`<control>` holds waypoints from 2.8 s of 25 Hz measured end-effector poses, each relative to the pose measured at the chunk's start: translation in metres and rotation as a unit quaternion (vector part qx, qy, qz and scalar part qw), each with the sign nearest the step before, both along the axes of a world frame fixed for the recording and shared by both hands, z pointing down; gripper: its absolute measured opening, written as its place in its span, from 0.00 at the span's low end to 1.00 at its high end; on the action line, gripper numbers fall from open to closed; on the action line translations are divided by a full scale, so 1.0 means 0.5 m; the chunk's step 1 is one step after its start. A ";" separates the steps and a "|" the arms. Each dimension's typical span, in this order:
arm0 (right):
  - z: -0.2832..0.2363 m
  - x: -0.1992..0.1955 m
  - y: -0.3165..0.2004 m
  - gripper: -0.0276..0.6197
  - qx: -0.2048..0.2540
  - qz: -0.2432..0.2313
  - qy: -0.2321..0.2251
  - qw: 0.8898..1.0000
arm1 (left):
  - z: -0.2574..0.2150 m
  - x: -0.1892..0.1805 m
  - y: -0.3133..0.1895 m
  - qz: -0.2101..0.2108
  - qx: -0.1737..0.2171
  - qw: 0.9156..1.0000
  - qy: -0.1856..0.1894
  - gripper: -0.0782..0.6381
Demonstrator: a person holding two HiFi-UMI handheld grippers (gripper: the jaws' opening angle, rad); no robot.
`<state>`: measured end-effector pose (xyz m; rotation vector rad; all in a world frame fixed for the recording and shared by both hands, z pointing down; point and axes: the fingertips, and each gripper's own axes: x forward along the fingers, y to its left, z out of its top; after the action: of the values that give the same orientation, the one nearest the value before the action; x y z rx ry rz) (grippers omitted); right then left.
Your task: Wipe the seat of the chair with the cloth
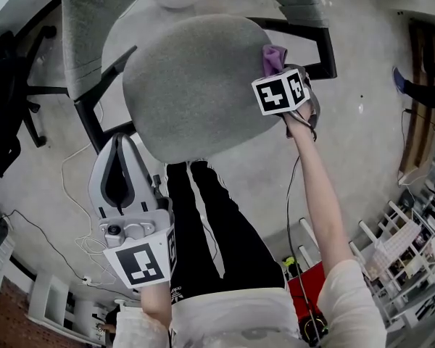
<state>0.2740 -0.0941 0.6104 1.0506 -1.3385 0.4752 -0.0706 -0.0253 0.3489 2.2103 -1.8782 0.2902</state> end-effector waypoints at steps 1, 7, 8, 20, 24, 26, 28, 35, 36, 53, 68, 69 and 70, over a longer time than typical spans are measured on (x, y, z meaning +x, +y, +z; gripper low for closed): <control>0.000 0.001 0.000 0.17 0.001 0.002 0.003 1.000 | -0.001 0.000 0.001 0.000 0.001 1.000 0.000 0.13; 0.002 0.001 -0.001 0.17 0.007 0.004 0.013 1.000 | -0.001 -0.013 0.006 -0.005 0.002 1.000 0.001 0.13; 0.002 0.000 -0.002 0.17 0.008 0.007 0.011 1.000 | -0.001 -0.015 0.006 -0.006 0.003 1.000 0.001 0.13; -0.094 -0.267 0.143 0.17 -0.007 -0.038 -0.172 0.984 | -0.003 -0.048 0.019 -0.017 0.005 1.000 0.002 0.13; -0.100 -0.460 0.275 0.17 -0.074 -0.073 -0.297 0.949 | -0.002 -0.064 0.020 -0.025 0.006 1.000 0.003 0.13; -0.095 -0.537 0.335 0.17 -0.107 -0.090 -0.329 0.934 | 0.000 -0.069 0.022 -0.028 0.005 1.000 0.004 0.13; -0.083 -0.593 0.379 0.17 -0.130 -0.101 -0.346 0.924 | 0.003 -0.070 0.025 -0.029 0.003 1.000 0.005 0.13; -0.032 -0.688 0.431 0.17 -0.164 -0.078 -0.381 0.907 | 0.012 -0.088 0.034 -0.042 -0.001 0.999 0.004 0.13; -0.025 -0.692 0.433 0.17 -0.163 -0.083 -0.378 0.908 | 0.013 -0.089 0.035 -0.042 -0.002 0.999 0.003 0.13; 0.003 -0.599 0.424 0.17 -0.141 -0.096 -0.347 0.922 | 0.008 -0.067 0.039 -0.033 0.000 0.999 -0.003 0.13; 0.000 -0.334 0.332 0.17 -0.115 -0.036 -0.274 0.954 | 0.002 -0.036 0.033 -0.017 0.005 1.000 0.000 0.13; -0.001 -0.314 0.326 0.17 -0.114 -0.034 -0.264 0.957 | 0.002 -0.035 0.032 -0.017 0.005 1.000 -0.001 0.13; -0.002 -0.295 0.321 0.17 -0.112 -0.032 -0.255 0.960 | 0.002 -0.034 0.031 -0.016 0.005 1.000 -0.002 0.13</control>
<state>0.1267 0.0662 0.6096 0.7158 -1.7164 0.8685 -0.0876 -0.0097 0.3500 2.1846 -1.9185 0.2802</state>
